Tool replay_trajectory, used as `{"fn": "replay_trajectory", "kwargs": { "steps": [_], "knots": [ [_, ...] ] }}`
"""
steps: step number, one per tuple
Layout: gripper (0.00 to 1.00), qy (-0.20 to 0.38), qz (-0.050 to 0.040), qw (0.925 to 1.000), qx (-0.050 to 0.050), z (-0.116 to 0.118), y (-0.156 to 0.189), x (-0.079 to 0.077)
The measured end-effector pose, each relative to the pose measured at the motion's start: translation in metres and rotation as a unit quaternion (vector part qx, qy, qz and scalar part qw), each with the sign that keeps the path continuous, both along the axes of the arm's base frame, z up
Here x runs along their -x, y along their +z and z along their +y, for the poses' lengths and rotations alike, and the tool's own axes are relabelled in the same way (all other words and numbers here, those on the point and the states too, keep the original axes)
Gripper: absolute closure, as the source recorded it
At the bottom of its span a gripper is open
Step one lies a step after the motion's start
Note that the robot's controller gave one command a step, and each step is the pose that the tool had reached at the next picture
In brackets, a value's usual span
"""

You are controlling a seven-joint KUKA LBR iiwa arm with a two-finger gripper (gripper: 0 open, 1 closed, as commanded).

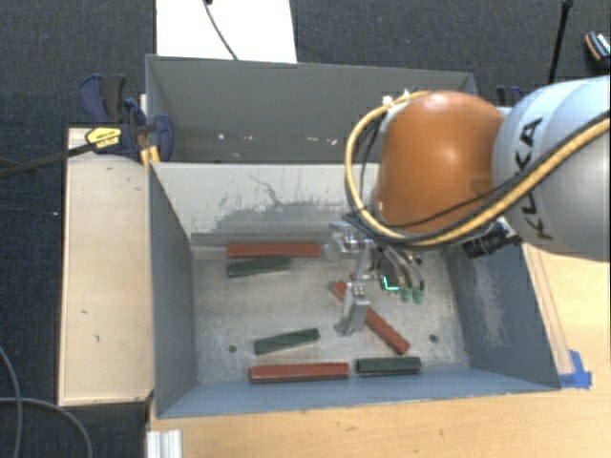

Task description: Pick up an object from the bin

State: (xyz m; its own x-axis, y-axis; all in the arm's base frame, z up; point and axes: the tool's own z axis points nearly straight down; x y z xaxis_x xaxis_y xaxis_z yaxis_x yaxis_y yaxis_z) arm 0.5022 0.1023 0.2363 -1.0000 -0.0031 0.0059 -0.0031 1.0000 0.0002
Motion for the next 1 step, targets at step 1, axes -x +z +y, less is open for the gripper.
{"fn": "replay_trajectory", "kwargs": {
  "steps": [1],
  "knots": [
    [0.00,0.100,-0.0007,0.9949,0.000,-0.0340,-0.1626,0.0128]
  ]
}}
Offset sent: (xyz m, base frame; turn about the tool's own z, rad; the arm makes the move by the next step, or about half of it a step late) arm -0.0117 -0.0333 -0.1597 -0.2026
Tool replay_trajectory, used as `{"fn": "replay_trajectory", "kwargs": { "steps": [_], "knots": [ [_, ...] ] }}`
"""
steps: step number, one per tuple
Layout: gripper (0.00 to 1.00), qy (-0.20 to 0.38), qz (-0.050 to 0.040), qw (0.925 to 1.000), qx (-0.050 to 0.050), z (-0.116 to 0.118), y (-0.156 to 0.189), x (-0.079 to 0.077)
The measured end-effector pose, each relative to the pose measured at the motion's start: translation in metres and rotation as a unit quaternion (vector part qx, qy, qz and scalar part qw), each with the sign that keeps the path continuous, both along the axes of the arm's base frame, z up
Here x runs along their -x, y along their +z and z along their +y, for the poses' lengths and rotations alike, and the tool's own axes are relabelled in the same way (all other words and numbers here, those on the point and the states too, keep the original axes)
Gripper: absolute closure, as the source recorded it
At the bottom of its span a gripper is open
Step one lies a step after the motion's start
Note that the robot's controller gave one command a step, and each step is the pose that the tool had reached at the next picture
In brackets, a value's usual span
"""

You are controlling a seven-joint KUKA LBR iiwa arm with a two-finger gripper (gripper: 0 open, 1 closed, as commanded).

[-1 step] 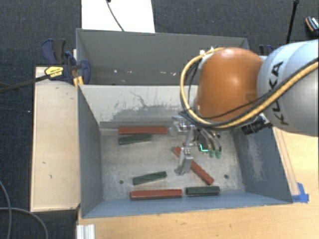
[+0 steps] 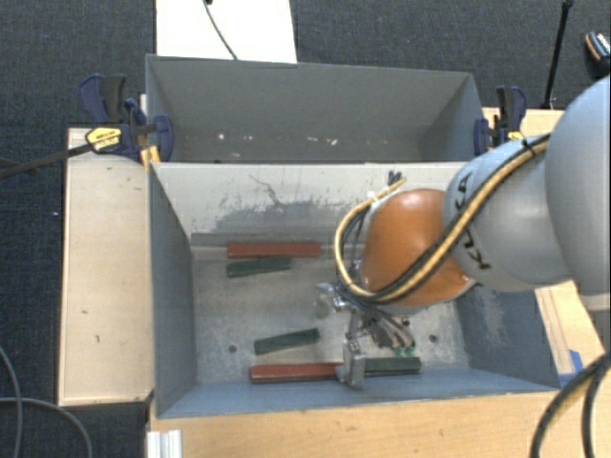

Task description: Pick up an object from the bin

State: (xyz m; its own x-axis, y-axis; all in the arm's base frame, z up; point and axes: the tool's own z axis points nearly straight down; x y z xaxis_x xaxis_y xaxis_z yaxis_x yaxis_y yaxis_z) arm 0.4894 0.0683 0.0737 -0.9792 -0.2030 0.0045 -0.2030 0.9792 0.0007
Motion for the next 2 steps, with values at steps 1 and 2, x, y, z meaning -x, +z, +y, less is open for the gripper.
{"fn": "replay_trajectory", "kwargs": {
  "steps": [1,2],
  "knots": [
    [0.00,-0.046,-0.0043,0.9989,-0.003,0.068,0.014,-0.005],
    [0.00,-0.018,-0.0047,0.9998,-0.001,0.040,-0.004,-0.038]
  ]
}}
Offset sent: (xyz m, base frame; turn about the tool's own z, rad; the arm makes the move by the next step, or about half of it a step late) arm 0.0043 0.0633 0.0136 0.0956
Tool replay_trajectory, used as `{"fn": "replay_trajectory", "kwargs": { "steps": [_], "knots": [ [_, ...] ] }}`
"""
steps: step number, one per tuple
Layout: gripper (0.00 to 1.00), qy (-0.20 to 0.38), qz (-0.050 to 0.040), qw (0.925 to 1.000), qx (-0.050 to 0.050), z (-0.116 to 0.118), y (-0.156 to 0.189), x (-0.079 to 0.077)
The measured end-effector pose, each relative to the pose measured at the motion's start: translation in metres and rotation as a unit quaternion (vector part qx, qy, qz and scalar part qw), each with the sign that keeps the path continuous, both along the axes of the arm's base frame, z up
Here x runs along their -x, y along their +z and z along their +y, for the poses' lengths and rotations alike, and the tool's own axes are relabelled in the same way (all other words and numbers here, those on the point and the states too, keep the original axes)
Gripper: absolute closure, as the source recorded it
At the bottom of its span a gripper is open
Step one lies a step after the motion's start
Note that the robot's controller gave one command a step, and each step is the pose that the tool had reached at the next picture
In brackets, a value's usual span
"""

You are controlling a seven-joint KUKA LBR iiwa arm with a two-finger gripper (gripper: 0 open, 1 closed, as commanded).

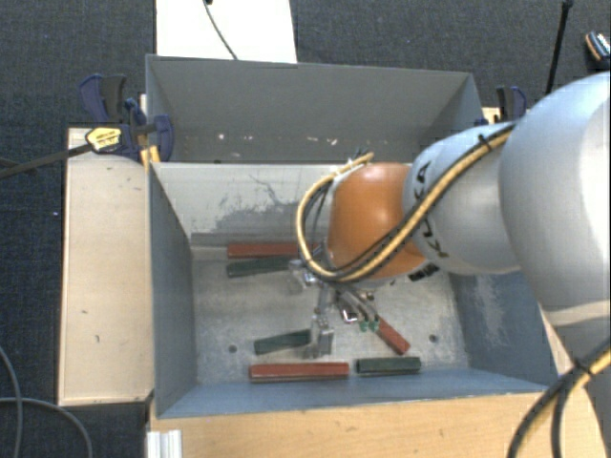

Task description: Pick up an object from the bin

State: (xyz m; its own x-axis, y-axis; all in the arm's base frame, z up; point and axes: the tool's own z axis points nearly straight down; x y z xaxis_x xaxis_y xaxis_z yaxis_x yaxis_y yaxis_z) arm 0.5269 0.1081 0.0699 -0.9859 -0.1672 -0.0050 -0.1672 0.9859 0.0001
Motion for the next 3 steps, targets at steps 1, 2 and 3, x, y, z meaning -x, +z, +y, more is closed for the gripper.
{"fn": "replay_trajectory", "kwargs": {
  "steps": [1,2,3],
  "knots": [
    [1.00,-0.002,0.0004,1.0000,0.000,0.001,0.001,0.001],
    [1.00,0.047,-0.0021,0.9989,0.000,0.011,0.129,0.029],
    [1.00,0.229,-0.0041,0.9735,0.001,0.037,0.313,-0.026]
  ]
}}
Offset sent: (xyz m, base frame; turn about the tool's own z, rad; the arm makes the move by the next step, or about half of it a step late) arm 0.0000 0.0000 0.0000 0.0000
